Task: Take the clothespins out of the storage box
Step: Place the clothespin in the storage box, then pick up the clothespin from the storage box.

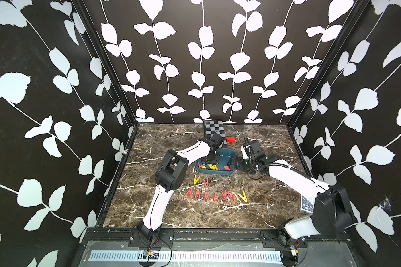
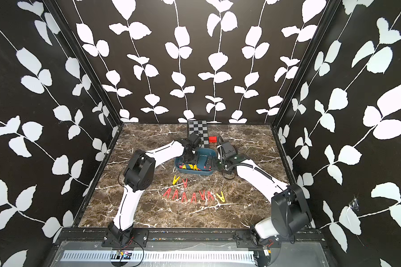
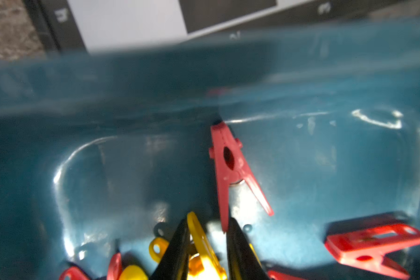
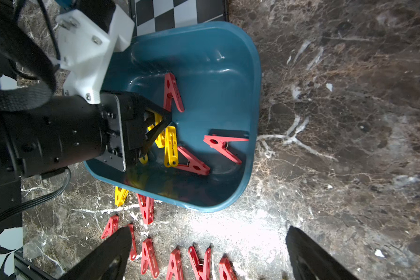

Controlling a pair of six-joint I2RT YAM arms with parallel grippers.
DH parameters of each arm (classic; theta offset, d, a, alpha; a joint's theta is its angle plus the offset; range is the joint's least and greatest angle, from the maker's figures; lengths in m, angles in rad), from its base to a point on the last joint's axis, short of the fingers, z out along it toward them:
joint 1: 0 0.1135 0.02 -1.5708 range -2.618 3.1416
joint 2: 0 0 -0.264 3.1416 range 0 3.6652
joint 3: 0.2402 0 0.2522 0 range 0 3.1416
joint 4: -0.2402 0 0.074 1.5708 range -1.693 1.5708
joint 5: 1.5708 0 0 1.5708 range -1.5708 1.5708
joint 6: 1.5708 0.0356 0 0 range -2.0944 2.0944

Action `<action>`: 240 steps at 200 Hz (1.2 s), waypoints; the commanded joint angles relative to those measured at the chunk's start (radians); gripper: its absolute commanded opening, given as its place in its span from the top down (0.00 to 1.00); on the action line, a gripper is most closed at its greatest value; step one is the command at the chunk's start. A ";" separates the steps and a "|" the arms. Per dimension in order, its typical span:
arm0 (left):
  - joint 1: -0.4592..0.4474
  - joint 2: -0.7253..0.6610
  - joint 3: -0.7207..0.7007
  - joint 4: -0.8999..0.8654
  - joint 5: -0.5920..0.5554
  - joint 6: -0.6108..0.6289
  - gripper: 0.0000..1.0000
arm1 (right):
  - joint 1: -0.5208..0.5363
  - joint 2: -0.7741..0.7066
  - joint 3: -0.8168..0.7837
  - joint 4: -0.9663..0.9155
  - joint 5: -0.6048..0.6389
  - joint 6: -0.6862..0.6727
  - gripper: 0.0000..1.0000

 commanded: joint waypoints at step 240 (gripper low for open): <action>-0.005 -0.280 -0.057 -0.079 0.013 -0.081 0.99 | -0.003 -0.001 0.047 0.026 -0.031 -0.020 0.01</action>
